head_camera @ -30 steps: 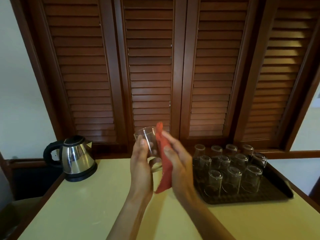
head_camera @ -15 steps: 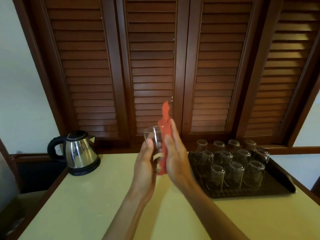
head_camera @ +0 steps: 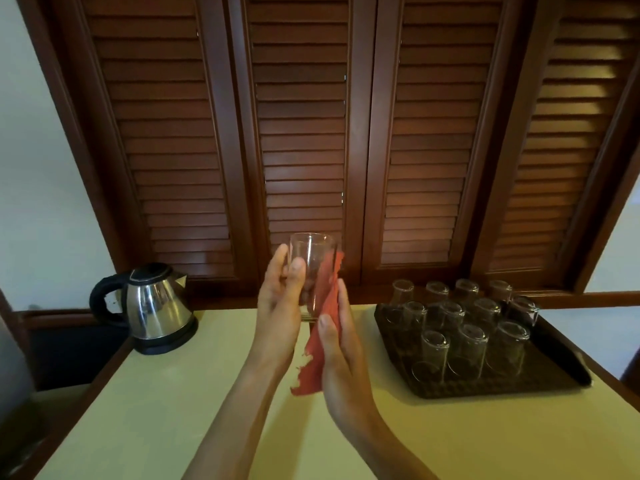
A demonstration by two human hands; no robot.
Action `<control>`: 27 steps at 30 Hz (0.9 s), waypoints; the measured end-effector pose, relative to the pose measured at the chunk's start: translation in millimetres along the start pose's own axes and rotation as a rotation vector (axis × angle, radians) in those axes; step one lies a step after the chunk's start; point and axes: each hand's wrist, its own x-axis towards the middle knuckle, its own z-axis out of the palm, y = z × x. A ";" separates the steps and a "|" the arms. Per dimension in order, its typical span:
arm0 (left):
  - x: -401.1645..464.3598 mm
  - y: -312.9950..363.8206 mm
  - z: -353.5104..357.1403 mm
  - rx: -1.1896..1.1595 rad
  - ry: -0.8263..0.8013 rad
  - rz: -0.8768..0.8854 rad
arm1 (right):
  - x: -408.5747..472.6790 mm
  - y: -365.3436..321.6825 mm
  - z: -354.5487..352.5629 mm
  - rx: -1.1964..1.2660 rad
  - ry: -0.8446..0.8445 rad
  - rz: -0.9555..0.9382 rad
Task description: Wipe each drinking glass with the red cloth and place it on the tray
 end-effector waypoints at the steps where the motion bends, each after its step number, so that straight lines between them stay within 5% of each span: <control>1: -1.9 -3.6 1.6 0.024 -0.006 -0.024 | 3.4 6.9 -3.4 0.020 0.014 0.002; 5: -22.2 -11.2 15.6 0.089 -0.118 -0.129 | 33.2 3.8 -18.7 0.086 0.135 0.036; 27: -18.0 -21.3 17.2 0.050 0.015 -0.113 | 35.5 5.1 -18.4 0.085 0.083 0.039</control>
